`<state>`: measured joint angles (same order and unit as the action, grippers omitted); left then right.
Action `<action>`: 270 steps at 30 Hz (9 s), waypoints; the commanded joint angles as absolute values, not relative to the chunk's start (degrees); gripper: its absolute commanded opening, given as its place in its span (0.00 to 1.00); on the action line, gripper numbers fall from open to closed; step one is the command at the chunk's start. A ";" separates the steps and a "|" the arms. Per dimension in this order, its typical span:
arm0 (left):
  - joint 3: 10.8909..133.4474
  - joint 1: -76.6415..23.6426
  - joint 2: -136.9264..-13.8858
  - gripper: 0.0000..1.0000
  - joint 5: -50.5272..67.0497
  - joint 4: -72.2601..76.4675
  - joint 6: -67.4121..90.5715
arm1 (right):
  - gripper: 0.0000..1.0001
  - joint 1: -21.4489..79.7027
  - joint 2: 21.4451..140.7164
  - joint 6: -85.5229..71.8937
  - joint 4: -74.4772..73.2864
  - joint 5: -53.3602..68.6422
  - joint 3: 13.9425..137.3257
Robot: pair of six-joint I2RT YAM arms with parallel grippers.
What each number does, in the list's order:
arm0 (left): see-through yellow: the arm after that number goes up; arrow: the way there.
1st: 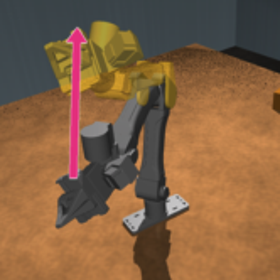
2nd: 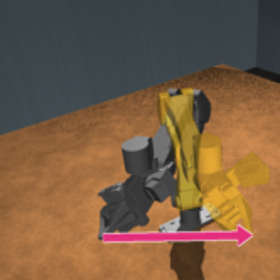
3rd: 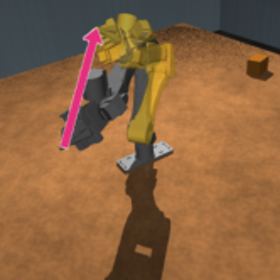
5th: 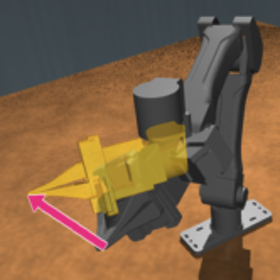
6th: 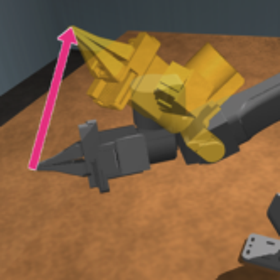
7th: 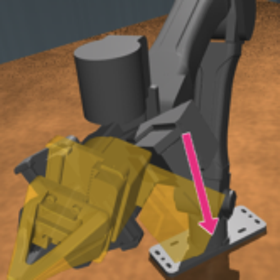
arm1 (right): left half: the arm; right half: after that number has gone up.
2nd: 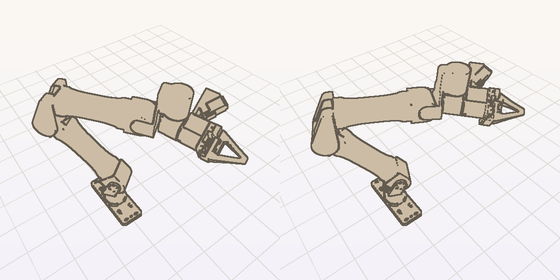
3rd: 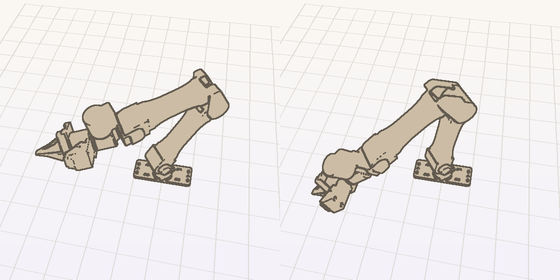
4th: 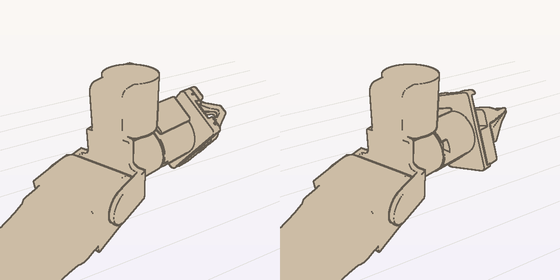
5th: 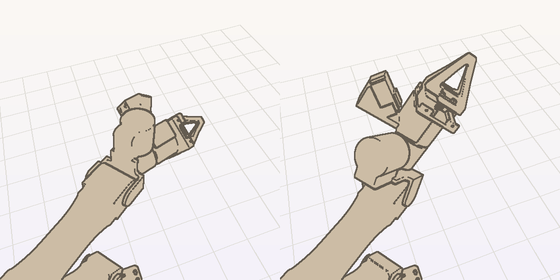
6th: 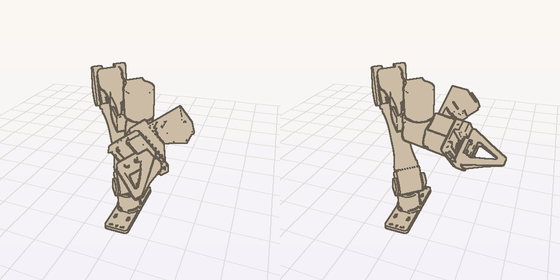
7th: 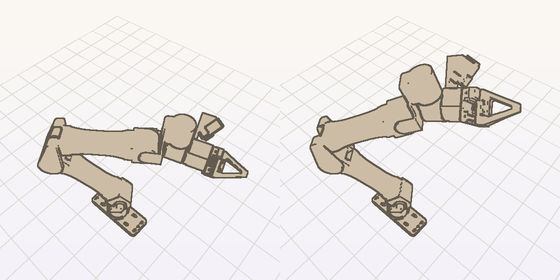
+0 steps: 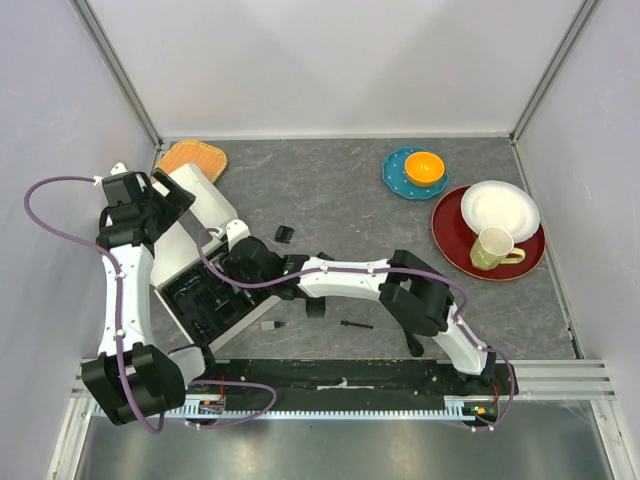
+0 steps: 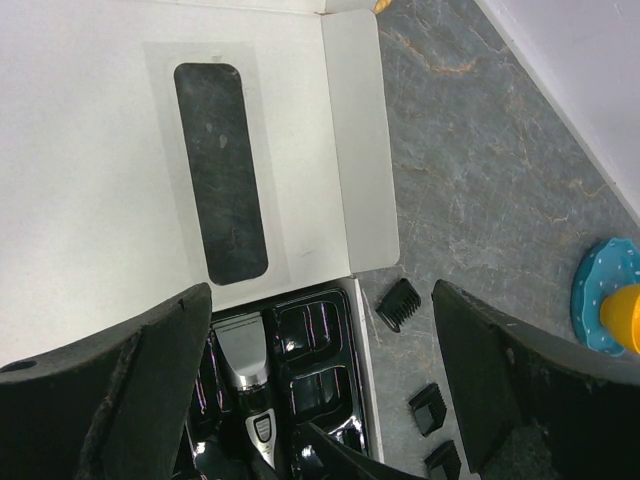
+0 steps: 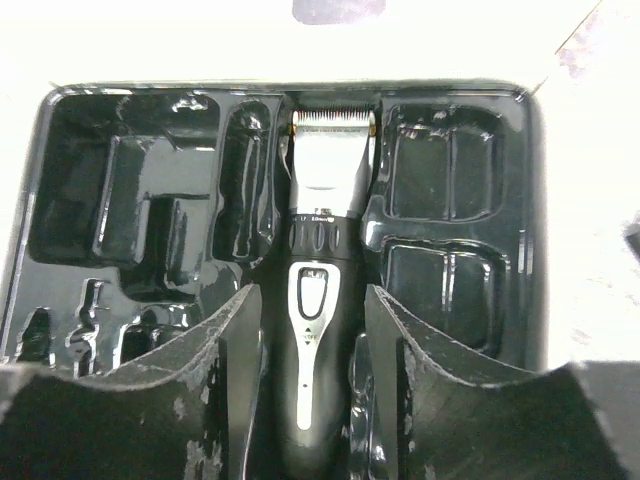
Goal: Sort the hair-cutting tools
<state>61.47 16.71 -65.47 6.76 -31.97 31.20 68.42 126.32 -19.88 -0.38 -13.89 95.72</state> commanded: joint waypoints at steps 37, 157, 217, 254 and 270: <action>57.92 17.05 -65.74 0.95 24.79 -22.59 30.06 | 0.83 60.03 104.50 -37.26 -24.43 -10.11 70.31; 57.22 17.05 -63.81 0.94 18.11 -27.07 28.30 | 0.43 78.05 123.93 -22.24 9.40 -22.76 89.48; 57.48 17.05 -63.54 0.94 16.17 -27.60 28.21 | 0.33 78.49 126.03 -21.88 9.50 -21.97 86.40; 57.48 17.05 -63.28 0.96 15.64 -27.77 28.21 | 0.61 77.70 111.10 -25.39 1.59 -30.50 86.66; 54.93 17.14 -62.66 0.97 20.91 -24.70 28.47 | 0.71 63.30 88.69 -37.69 -18.97 -30.41 65.32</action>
